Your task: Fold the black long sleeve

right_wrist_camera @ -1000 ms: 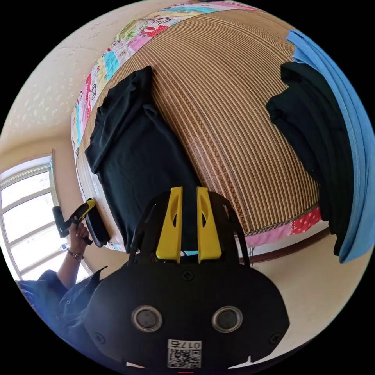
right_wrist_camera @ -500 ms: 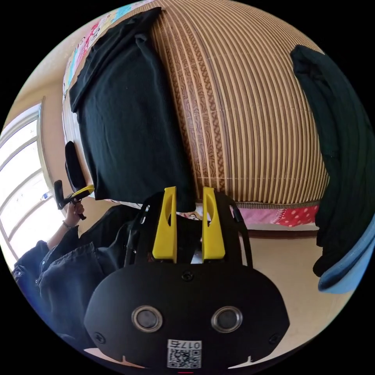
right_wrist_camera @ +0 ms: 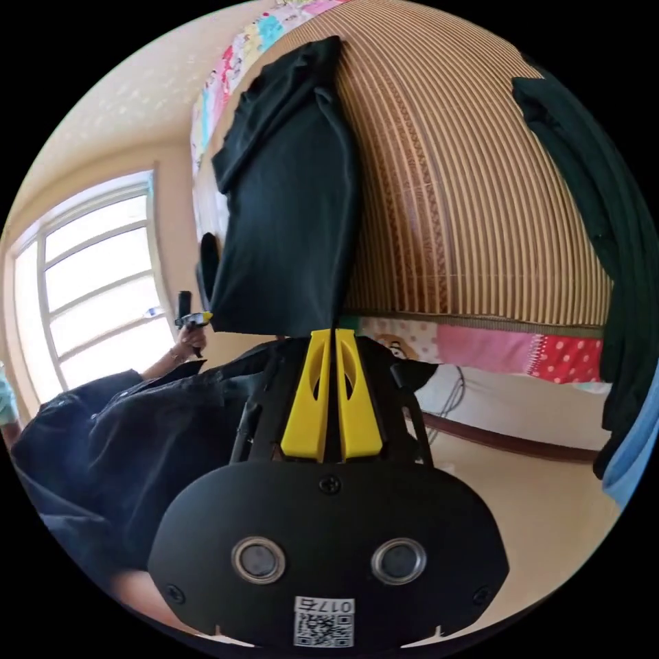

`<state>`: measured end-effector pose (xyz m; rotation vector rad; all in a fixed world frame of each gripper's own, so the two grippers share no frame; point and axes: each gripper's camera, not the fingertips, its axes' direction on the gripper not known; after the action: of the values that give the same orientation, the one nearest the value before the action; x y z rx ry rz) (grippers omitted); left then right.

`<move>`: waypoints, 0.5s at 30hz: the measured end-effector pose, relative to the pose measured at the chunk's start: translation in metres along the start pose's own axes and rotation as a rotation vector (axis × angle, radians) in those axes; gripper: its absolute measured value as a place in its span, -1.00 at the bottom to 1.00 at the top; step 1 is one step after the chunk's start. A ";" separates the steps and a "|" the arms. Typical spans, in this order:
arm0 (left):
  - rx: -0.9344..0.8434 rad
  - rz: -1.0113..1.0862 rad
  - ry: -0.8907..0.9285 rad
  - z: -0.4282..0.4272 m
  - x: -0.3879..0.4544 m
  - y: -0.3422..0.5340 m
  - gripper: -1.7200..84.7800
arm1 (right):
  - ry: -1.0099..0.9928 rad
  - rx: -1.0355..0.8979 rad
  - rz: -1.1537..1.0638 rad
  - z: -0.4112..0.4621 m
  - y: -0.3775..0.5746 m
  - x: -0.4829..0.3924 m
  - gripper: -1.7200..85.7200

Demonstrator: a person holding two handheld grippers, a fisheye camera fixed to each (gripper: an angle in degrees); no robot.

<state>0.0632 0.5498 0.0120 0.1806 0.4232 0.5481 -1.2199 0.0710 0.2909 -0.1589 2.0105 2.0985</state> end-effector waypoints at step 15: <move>0.632 -0.205 0.447 -0.101 -0.006 0.039 -0.92 | -0.758 0.742 0.233 -0.087 0.026 0.072 -0.94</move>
<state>-0.0037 0.5852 -0.0655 0.6187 1.0359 0.2325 -1.3025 -0.0103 0.2951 0.8783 2.1510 1.0785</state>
